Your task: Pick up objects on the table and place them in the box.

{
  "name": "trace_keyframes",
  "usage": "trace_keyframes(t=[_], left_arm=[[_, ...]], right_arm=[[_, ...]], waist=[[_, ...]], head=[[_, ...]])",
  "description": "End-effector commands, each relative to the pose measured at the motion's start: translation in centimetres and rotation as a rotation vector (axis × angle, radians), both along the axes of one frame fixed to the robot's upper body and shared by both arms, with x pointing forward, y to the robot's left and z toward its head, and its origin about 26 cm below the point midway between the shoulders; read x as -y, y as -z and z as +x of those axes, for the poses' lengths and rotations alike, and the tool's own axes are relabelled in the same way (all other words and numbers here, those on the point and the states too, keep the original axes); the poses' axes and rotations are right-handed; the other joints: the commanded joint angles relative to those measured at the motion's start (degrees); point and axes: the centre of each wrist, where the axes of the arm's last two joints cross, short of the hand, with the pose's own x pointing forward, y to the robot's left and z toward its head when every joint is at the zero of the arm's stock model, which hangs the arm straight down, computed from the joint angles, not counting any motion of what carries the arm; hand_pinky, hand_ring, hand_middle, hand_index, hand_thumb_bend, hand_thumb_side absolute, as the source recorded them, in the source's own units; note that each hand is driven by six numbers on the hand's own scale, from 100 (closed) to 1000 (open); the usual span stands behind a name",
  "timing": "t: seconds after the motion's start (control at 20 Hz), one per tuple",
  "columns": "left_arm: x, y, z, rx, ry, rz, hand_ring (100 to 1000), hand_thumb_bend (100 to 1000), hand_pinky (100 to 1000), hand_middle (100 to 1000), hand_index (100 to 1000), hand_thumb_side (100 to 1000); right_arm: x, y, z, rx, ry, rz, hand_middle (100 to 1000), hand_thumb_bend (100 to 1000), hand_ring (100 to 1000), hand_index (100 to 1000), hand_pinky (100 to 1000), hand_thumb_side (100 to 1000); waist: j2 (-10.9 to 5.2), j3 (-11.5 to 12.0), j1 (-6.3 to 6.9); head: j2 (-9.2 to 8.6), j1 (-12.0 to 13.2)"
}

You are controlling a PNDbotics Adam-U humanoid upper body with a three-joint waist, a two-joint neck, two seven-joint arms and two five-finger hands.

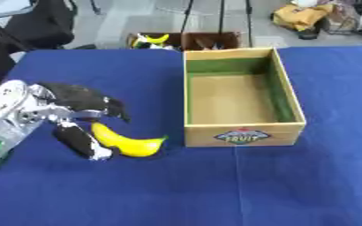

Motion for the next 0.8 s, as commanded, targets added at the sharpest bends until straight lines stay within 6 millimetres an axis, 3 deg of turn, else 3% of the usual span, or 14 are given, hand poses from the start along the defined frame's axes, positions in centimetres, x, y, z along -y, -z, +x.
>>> trace_keyframes(t=[0.05,0.4,0.8], left_arm=[[-0.53,-0.40,0.24,0.027,-0.008,0.066,841,409,720,905,951,693],[-0.36,-0.84,0.35,0.090,-0.003,0.165,834,355,723,893,946,649],[0.10,-0.01,0.49,0.081,0.034,0.207,805,391,695,852,922,655]], right_arm=[[0.12,-0.57,-0.05,0.018,-0.004,-0.023,610,100,708,849,629,1000],[0.06,-0.62,-0.03,0.020,-0.009,-0.023,607,100,706,845,628,1000],[-0.01,-0.70,0.00,0.023,-0.015,-0.025,606,100,706,845,628,1000]], waist=[[-0.80,-0.06,-0.05],[-0.66,-0.08,-0.07],[-0.42,0.01,-0.04]], head=[[-0.27,0.12],[-0.28,0.28],[-0.23,0.36]])
